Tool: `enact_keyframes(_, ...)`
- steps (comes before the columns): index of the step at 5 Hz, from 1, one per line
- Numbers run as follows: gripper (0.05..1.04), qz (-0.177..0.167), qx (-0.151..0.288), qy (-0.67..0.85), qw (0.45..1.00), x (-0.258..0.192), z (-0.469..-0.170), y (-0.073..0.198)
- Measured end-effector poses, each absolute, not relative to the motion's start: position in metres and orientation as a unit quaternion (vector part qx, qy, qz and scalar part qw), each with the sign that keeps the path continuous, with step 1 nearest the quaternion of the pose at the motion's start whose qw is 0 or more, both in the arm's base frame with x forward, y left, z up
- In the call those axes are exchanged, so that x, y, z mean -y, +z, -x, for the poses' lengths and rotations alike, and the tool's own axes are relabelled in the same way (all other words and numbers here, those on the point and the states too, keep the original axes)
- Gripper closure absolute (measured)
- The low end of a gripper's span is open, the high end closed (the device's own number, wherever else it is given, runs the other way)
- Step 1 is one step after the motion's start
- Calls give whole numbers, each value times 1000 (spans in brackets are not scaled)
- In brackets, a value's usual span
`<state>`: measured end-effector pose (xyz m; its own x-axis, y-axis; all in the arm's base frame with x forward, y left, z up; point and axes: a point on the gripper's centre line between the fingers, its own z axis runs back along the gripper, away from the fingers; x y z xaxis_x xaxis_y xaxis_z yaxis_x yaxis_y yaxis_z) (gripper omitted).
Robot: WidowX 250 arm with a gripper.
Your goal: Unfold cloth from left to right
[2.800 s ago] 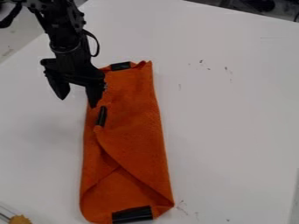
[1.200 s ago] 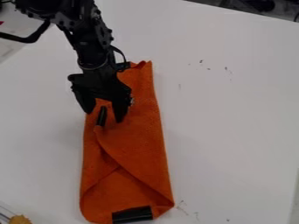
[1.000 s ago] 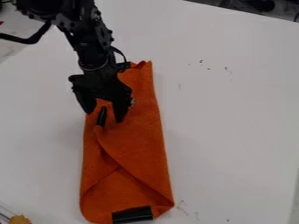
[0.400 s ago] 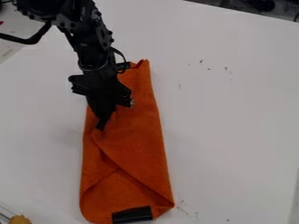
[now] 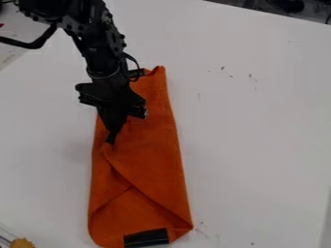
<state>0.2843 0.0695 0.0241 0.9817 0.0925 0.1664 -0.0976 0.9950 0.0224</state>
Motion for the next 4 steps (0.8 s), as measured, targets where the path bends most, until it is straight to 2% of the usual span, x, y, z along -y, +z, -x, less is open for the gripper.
enact_keyframes(2, 1029, -39, 85, -26, 995, -30, -305, 39)
enact_keyframes(4, 1029, -41, 88, -106, 990, 15, -328, 47)
